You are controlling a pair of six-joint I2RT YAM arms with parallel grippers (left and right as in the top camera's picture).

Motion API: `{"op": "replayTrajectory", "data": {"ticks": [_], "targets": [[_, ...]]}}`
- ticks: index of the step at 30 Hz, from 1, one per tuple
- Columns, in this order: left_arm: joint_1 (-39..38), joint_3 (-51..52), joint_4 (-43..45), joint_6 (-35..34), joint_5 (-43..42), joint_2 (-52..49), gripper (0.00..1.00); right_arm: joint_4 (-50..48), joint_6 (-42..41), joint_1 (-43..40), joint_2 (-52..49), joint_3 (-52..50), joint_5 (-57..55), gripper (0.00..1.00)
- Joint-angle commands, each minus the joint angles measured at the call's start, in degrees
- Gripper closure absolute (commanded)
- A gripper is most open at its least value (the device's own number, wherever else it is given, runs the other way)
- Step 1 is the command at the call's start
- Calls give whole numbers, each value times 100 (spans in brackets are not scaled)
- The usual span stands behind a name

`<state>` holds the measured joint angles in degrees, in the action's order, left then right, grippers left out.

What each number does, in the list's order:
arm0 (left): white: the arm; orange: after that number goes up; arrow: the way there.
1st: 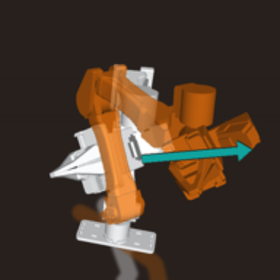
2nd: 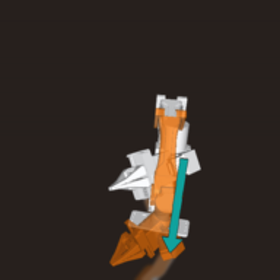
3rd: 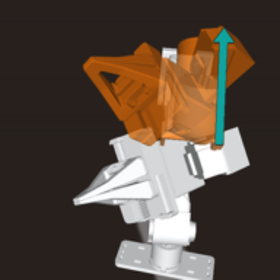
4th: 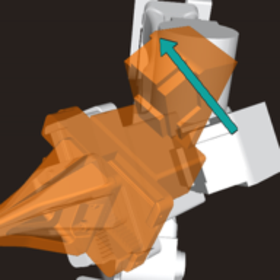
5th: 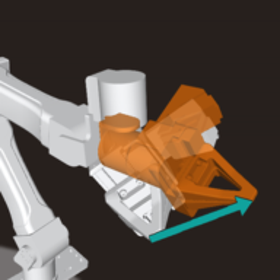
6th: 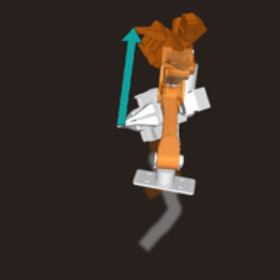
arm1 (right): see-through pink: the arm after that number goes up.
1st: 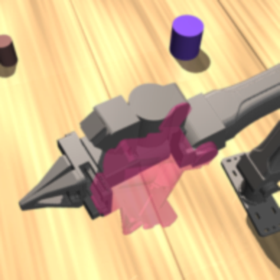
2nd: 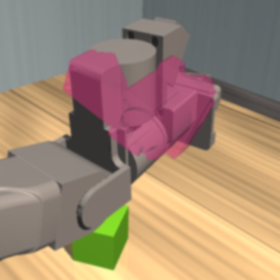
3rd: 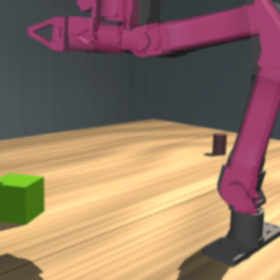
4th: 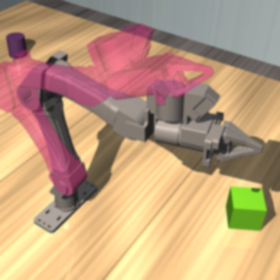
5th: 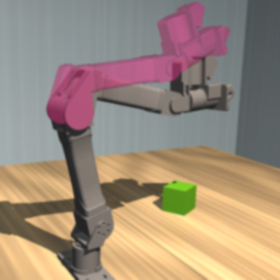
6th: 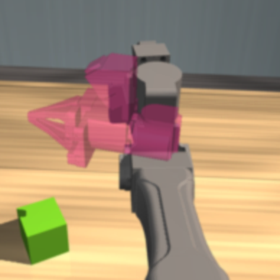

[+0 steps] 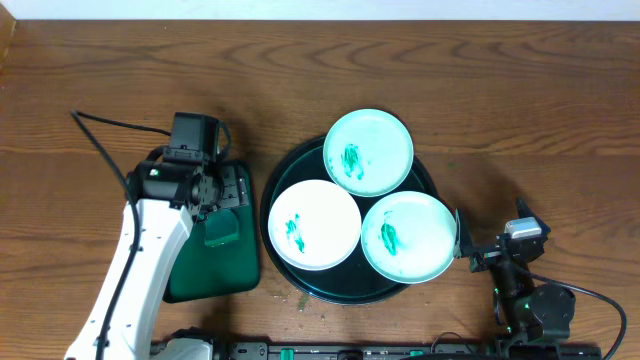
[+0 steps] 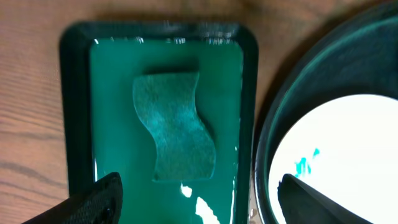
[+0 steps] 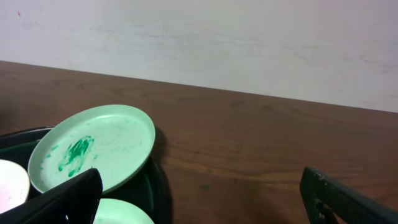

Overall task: Clean dirty plates on tray and stack at the side
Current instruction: 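Raise the left gripper over the green tray toward the sponge, then reach the right gripper over the black tray to the plates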

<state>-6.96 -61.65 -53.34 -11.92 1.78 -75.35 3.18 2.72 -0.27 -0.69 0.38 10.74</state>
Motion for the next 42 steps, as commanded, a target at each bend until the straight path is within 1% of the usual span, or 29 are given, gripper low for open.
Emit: {"op": "replayTrajectory", "data": {"ticks": [1,5,11,16,22,29,33,36,37,39,42], "targets": [[-24,-122,-59,50,-199,-20,20,24,-11,-81,31,-7,26,1],[-24,-122,-61,52,-568,33,20,24,-11,-81,31,-7,26,1],[-24,-122,-103,48,-688,68,20,24,-9,-81,31,-7,26,1],[-24,-122,-214,48,-1180,68,20,22,-9,-81,31,-7,26,1],[-24,-122,-299,48,-1189,68,20,17,-98,-81,31,-7,50,1],[-24,-122,-295,48,-1187,68,20,7,-1853,-81,31,-7,98,1],[-24,-122,-295,48,-1187,66,20,-70,-3008,-81,31,-7,289,1],[-24,-122,-297,50,-1187,66,20,-107,-4039,-81,31,-7,562,1],[-24,-122,-295,48,-1187,66,20,-122,-4192,-81,31,-7,774,1],[-24,-122,-297,48,-1189,66,20,-354,-4188,-81,31,-7,1392,1],[-24,-122,-297,48,-1187,66,20,-1296,-4188,-81,31,-7,2544,1]]}}
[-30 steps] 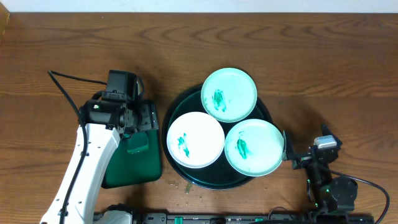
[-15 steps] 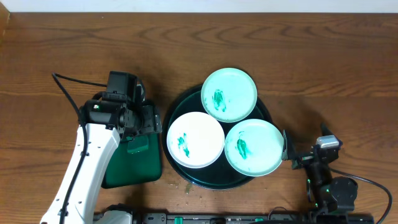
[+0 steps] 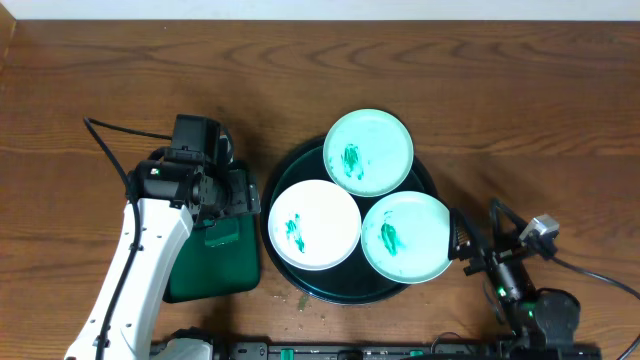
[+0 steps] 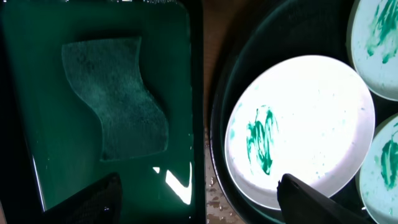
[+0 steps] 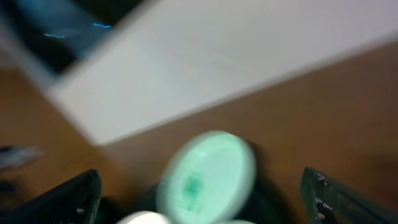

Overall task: Clean dirty plates on tray and stack at the side
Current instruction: 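Reach the right gripper over the black tray to the plates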

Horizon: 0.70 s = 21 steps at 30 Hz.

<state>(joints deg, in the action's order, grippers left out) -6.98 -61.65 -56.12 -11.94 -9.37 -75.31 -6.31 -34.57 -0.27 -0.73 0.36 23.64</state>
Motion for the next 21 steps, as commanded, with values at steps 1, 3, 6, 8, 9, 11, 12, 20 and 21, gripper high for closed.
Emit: {"op": "replayTrajectory", "data": {"ticks": [1,3,6,8,9,11,12,20,21], "targets": [[-22,-122,-20,50,-72,61,20,-605,-468,-81,35,15,1558,1],[-22,-122,-13,50,-74,61,20,-608,-481,-81,28,136,1902,1],[-22,-122,2,48,-74,61,20,114,-435,-81,-125,409,2061,1],[-22,-122,2,48,-74,61,20,555,-192,-81,-369,579,2214,1],[-22,-122,2,48,-72,61,20,697,-35,-81,-540,664,2326,1],[-22,-122,2,48,-74,61,20,844,247,-81,-1016,850,2553,1],[-22,-122,2,48,-74,61,20,874,367,-81,-1283,955,2647,1],[-22,-122,0,48,-74,61,20,1626,1628,326,-4133,2396,3101,1],[-22,-122,-2,28,-74,61,20,1899,1921,496,-4575,2675,3088,1]]}}
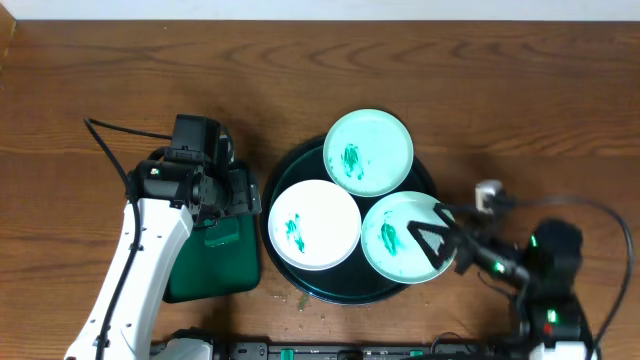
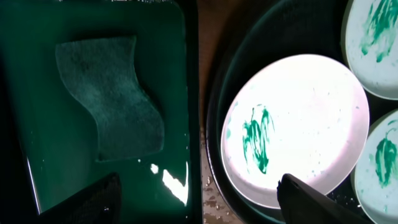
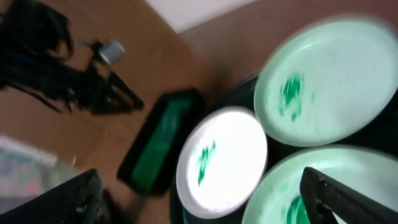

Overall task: Clean dirty plates on tray and stack at the side
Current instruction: 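Reach the right gripper over the black tray to the plates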

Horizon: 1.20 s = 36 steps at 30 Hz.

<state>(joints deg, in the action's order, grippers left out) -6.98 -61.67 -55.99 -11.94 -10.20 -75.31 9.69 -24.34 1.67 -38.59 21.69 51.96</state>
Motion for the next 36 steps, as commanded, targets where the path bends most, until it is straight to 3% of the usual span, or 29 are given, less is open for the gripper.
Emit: {"op": "replayTrajectory", "data": {"ticks": [1,6,13,17,27,36], "targets": [[-22,-120,-15,28,9,61,20,581,1128,468,-1161,802,188,1],[-22,-120,-13,28,9,61,20,2319,1864,1613,-2997,2277,-1211,1],[-22,-120,-13,28,11,61,20,3967,1687,3062,-4787,4092,-4009,1],[-22,-120,-20,31,9,61,20,3873,1349,3528,-5224,4413,-4811,1],[-22,-120,-37,31,11,61,20,3084,1226,3904,-5348,4387,-4266,1],[-22,-120,-63,31,11,61,20,2820,-487,3849,-6179,4380,-4730,1]]}}
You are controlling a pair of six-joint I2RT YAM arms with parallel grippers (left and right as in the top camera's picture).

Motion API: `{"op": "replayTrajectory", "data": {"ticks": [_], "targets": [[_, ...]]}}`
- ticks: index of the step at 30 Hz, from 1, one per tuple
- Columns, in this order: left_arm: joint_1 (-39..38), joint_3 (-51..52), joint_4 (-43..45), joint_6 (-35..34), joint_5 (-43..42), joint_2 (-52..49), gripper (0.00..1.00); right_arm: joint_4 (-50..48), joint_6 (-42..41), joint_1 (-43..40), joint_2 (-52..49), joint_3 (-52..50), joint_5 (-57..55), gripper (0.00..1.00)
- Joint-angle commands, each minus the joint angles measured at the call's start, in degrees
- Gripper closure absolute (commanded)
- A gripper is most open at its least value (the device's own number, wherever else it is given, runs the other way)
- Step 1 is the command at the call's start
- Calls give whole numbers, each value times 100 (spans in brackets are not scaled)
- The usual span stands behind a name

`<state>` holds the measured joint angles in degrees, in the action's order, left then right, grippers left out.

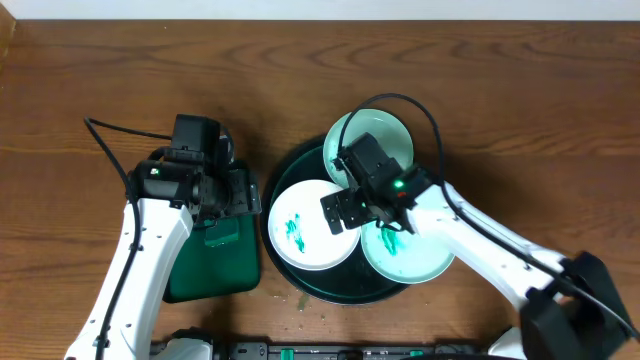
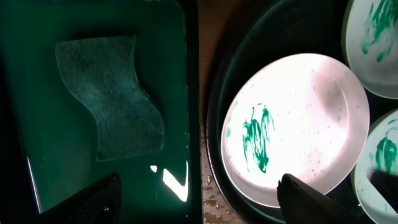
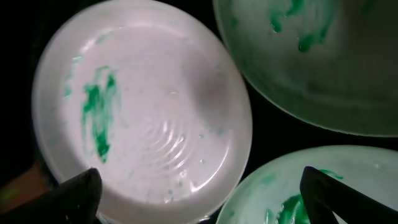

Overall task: Clean dirty plates on tray and stack at the side
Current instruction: 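Reach the right gripper over the black tray to the plates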

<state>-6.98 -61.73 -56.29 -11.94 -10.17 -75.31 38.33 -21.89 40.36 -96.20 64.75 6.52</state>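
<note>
A round dark tray (image 1: 340, 290) holds three dirty plates. The white plate (image 1: 295, 235) at its left carries a green smear, also plain in the wrist views (image 2: 292, 124) (image 3: 143, 106). Two mint plates, one at the back (image 1: 390, 130) and one at the front right (image 1: 410, 255), are smeared green too. My right gripper (image 1: 345, 212) (image 3: 199, 205) hovers open over the white plate's right side, holding nothing. My left gripper (image 1: 235, 195) (image 2: 199, 205) hangs open over the gap between the round tray and the sponge tray. The green sponge (image 2: 109, 96) lies in that tray.
The rectangular green sponge tray (image 1: 210, 275) sits left of the round tray, wet and glossy inside. Bare wooden table (image 1: 520, 120) stretches to the right and back. A black cable (image 1: 110, 130) trails from the left arm.
My right arm has gone from the front right mint plate's edge to above the tray, its open gripper now over the white plate. The left arm has not moved.
At first my left gripper hung open over the sponge tray and my right arm sat folded at the table's front right. Then the left gripper stood further right, by the round tray's edge. The right arm rose, reached the front mint plate, and now hovers over the white plate.
</note>
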Motion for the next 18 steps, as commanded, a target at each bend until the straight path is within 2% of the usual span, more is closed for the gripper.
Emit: {"op": "replayTrajectory", "data": {"ticks": [1,3,5,6,18], "targets": [[-22,-114,-46,31,9,61,20,-90,-745,-26,-549,74,-153,1],[-22,-114,-46,31,9,61,20,-232,-743,-24,-800,74,-74,3],[-22,-114,-46,31,9,61,20,-365,-743,-17,-955,74,0,14],[-22,-114,-46,31,9,61,20,-426,-743,-9,-1003,74,4,16],[-22,-114,-39,31,11,61,20,-595,-745,9,-1029,76,17,11]]}}
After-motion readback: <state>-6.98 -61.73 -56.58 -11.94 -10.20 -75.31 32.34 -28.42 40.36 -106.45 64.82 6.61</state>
